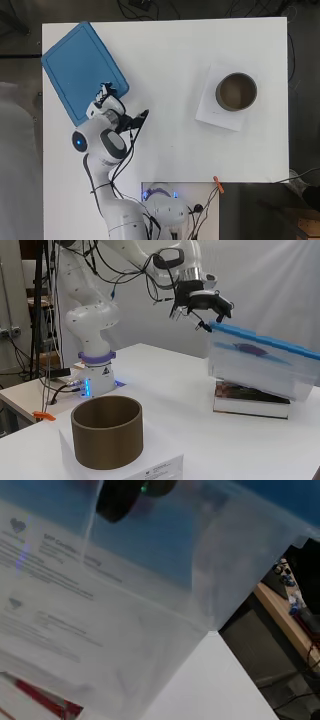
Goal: Teleoperate dual arm-hand system to remove items from a box
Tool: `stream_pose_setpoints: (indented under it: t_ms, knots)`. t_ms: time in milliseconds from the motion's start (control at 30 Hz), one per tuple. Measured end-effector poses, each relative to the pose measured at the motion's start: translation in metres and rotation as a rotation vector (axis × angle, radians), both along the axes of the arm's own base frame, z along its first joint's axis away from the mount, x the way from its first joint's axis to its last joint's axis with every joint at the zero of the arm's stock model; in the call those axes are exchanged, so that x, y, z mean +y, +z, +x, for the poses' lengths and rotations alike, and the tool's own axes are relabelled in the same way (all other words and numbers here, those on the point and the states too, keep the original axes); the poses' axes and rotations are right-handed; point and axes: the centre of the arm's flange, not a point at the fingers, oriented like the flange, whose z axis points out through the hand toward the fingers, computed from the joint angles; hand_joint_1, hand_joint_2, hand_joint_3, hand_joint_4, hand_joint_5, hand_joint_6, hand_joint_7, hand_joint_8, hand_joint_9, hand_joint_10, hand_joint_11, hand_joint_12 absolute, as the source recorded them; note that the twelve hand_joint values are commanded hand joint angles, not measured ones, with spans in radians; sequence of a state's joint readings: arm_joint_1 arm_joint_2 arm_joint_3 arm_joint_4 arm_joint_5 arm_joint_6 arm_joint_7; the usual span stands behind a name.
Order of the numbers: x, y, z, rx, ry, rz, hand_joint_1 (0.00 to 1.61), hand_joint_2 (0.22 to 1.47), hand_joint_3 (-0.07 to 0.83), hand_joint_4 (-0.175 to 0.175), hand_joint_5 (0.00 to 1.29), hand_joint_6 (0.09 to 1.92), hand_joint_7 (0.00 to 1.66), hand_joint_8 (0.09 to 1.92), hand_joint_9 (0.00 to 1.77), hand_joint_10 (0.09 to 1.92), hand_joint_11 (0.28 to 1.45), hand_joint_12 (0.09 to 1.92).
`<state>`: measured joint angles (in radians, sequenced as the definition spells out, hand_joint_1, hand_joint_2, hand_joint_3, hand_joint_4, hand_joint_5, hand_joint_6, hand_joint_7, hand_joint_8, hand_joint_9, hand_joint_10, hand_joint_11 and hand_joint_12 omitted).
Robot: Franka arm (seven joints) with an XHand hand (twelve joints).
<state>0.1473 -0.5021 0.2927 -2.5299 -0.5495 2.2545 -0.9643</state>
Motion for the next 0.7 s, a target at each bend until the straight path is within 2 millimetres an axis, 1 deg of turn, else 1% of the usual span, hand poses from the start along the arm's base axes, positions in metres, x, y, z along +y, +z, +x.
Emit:
stream_pose_setpoints:
  t_ms: [33,67,100,200,233,267,300,333,367,400,433,533,567,600,633,667,700]
  knots:
    - [0.008,0.012,0.004,-0.013,0.001,0.003,1.33,1.23,0.003,-0.174,0.61,1.61,0.73,1.42,0.84,1.15,0.6,0.87]
    - [0.012,0.015,0.005,-0.01,0.0,0.0,1.33,1.23,0.002,-0.175,0.61,1.6,0.73,1.44,0.84,1.16,0.6,0.87]
    - [0.015,0.014,0.005,0.002,-0.007,0.0,1.33,1.22,0.0,-0.175,0.63,1.56,0.73,1.45,0.85,1.16,0.6,0.87]
    - [0.013,0.007,0.006,0.06,-0.071,0.014,1.34,1.21,-0.001,-0.175,0.67,1.47,0.76,1.4,0.87,1.15,0.59,0.85]
    - [0.013,0.01,0.007,0.075,-0.097,0.026,1.34,1.21,0.0,-0.175,0.67,1.47,0.77,1.4,0.87,1.16,0.59,0.85]
    - [0.014,0.019,0.009,0.079,-0.12,0.042,1.34,1.21,0.001,-0.175,0.66,1.47,0.76,1.38,0.86,1.2,0.6,0.85]
    - [0.016,0.03,0.011,0.074,-0.135,0.064,1.26,1.23,0.003,-0.104,0.66,1.46,0.76,1.41,0.85,1.3,0.6,0.96]
    - [0.017,0.036,0.013,0.077,-0.15,0.092,1.19,1.26,0.01,-0.057,0.64,1.48,0.74,1.49,0.88,1.48,0.62,1.18]
    - [0.014,0.039,0.014,0.091,-0.17,0.127,1.14,1.28,0.016,-0.031,0.62,1.5,0.73,1.55,0.9,1.62,0.63,1.36]
    - [0.005,0.039,0.017,0.141,-0.201,0.195,1.12,1.29,0.02,-0.018,0.6,1.51,0.72,1.59,0.9,1.7,0.63,1.47]
    - [-0.002,0.041,0.019,0.184,-0.222,0.254,1.1,1.3,0.022,-0.012,0.6,1.52,0.71,1.61,0.91,1.75,0.64,1.52]
    - [-0.013,0.062,0.027,0.243,-0.248,0.405,1.09,1.31,0.024,-0.007,0.59,1.52,0.7,1.63,0.91,1.79,0.64,1.58]
    - [-0.016,0.069,0.029,0.253,-0.247,0.435,0.83,1.22,0.02,0.016,0.5,1.11,0.59,1.15,0.74,1.31,0.54,1.16]
    - [-0.019,0.072,0.031,0.26,-0.245,0.448,0.6,1.16,0.013,0.035,0.46,0.69,0.53,0.69,0.65,0.81,0.51,0.73]
    - [-0.021,0.071,0.032,0.27,-0.246,0.449,0.45,1.12,0.008,0.046,0.46,0.38,0.53,0.37,0.64,0.45,0.54,0.42]
    - [-0.02,0.067,0.035,0.281,-0.246,0.445,0.35,1.09,0.003,0.05,0.46,0.2,0.53,0.19,0.65,0.24,0.58,0.22]
    - [-0.018,0.057,0.042,0.304,-0.244,0.439,0.25,1.04,-0.004,0.049,0.44,0.1,0.49,0.09,0.6,0.12,0.56,0.11]
